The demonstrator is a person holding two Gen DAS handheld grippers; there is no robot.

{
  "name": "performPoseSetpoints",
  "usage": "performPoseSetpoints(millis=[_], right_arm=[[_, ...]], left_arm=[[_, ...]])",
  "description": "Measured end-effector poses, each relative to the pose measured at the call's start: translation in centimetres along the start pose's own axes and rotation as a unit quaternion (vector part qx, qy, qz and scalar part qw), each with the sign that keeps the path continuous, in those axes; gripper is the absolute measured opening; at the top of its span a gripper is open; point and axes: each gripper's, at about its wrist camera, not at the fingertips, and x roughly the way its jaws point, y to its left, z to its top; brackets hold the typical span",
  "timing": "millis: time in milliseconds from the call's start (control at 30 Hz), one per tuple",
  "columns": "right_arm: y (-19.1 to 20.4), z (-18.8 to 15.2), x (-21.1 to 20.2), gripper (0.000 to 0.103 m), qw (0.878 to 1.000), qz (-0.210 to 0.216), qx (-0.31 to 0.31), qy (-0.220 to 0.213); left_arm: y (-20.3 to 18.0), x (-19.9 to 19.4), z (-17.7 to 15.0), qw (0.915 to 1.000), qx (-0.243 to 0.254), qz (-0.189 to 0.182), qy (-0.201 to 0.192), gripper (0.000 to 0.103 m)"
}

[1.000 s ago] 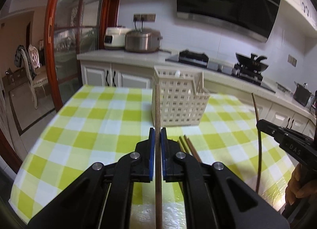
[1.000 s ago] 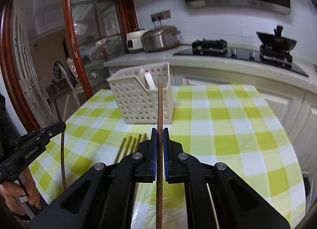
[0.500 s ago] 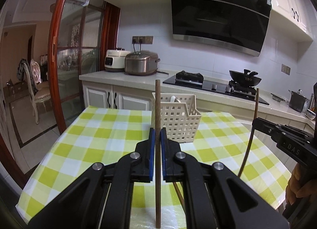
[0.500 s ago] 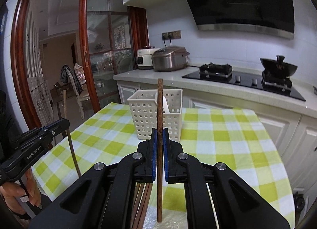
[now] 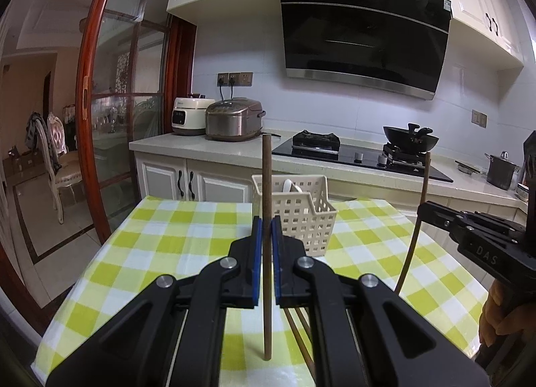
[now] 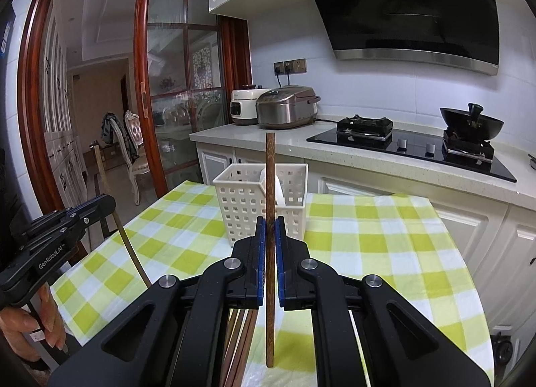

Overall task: Organize utensils
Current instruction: 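Lift both held chopsticks upright and carry them over the white caddy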

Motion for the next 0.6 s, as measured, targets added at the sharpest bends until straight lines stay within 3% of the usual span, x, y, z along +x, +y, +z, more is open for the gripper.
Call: performPoseSetpoints(millis=[267,600], right_arm=[[-0.7,3.1,2.1,0.006,1.0,-0.001,-0.002,-0.026],[-2.1,9.0,5.1,0.006,0.998,0.003,-0.012,-0.065]], left_arm=[[-0.4,1.7,3.9,0.9991,0.009,-0.003,-0.04,0.006],[-1.1,5.1,11.1,0.9958,0.019,-0.016,-0.088,0.006]])
